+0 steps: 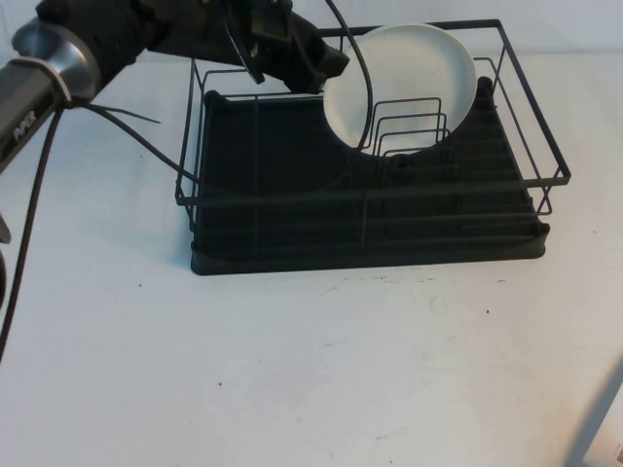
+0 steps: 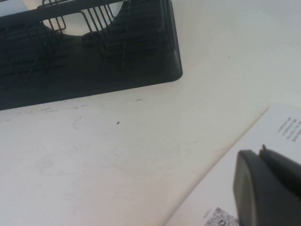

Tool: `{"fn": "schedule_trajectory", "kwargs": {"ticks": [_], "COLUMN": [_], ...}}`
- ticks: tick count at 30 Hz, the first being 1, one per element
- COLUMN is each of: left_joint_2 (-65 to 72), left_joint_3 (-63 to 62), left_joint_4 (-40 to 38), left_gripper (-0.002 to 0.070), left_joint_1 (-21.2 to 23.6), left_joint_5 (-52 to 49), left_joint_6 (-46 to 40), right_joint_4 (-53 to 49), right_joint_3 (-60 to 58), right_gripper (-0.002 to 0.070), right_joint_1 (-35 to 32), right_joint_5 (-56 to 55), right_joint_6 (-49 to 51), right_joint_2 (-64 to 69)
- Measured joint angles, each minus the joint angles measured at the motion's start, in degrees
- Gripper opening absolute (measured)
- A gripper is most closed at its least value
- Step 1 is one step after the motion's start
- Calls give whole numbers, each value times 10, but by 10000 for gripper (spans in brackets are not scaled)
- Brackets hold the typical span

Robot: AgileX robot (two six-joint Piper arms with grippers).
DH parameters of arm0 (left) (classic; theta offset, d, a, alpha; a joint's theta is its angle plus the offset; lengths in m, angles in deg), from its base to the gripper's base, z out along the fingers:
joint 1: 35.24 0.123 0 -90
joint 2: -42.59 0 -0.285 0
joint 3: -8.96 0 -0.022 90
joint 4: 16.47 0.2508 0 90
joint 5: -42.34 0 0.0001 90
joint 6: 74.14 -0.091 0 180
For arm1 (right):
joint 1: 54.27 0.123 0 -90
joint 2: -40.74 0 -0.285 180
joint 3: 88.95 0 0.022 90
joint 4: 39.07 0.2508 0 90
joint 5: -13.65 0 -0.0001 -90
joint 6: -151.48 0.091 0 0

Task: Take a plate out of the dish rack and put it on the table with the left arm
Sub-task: Grasp the plate from the shelf

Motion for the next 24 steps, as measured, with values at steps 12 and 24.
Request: {"fn": "schedule_trajectory", "kwargs": {"ticks": [12, 24], "left_joint_2": [64, 111], "left_joint_3": [-3, -28], "left_joint_4": [-146, -249], "left_gripper": [428, 428], "left_joint_1": [0, 0], "left_joint_5": [65, 94], "left_joint_6": [-136, -211], "right_joint_4": [0, 0], "right_joint_3": [0, 0], "right_gripper": [-20, -20], "right_joint_1": [-1, -1], "right_joint_5": [0, 0], "right_joint_6": [0, 0], "right_joint_2": [0, 0]}}
